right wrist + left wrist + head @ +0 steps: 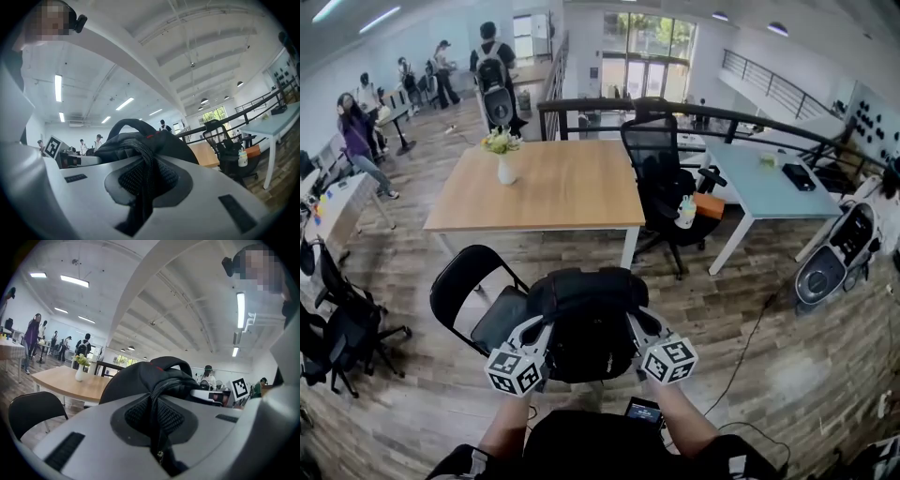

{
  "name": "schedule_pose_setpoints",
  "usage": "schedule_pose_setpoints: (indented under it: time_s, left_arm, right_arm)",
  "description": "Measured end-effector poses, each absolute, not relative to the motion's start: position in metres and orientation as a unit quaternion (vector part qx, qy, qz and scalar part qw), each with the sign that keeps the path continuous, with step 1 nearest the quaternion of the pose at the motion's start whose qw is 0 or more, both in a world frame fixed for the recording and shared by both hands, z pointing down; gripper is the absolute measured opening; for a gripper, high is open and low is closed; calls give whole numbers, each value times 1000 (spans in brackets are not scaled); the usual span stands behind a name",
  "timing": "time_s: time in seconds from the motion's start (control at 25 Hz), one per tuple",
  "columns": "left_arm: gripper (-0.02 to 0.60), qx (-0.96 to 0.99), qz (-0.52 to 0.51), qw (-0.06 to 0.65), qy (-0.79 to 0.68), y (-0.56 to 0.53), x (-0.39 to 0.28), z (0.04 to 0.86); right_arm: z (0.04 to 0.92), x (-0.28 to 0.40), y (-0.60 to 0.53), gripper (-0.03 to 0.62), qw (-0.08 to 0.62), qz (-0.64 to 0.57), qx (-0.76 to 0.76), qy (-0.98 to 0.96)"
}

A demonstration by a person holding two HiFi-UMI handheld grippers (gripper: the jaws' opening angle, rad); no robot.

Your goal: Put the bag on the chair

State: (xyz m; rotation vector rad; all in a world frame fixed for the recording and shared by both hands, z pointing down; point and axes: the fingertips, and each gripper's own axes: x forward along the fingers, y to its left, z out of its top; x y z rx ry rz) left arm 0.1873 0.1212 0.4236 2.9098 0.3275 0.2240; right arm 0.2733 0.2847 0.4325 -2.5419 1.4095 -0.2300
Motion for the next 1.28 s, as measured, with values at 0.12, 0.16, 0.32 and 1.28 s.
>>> schedule_pose_setpoints:
  time_s: [0.12,0.16,0.32,1.28]
  left_arm:
    - [20,987,76,100,100,108,197,427]
    - [20,987,76,101,95,102,200,428]
    - [20,990,70,106,67,78,210,432]
    - [20,981,74,133,-119,-114,256,461]
  right_arm:
    - [436,286,269,31,114,-86,-860,490]
    - [438,290,263,32,112,-89,-857,495]
    - [440,307,235,31,104,-97,-839,525]
    - [467,408,-12,31,59,-136,-711,687]
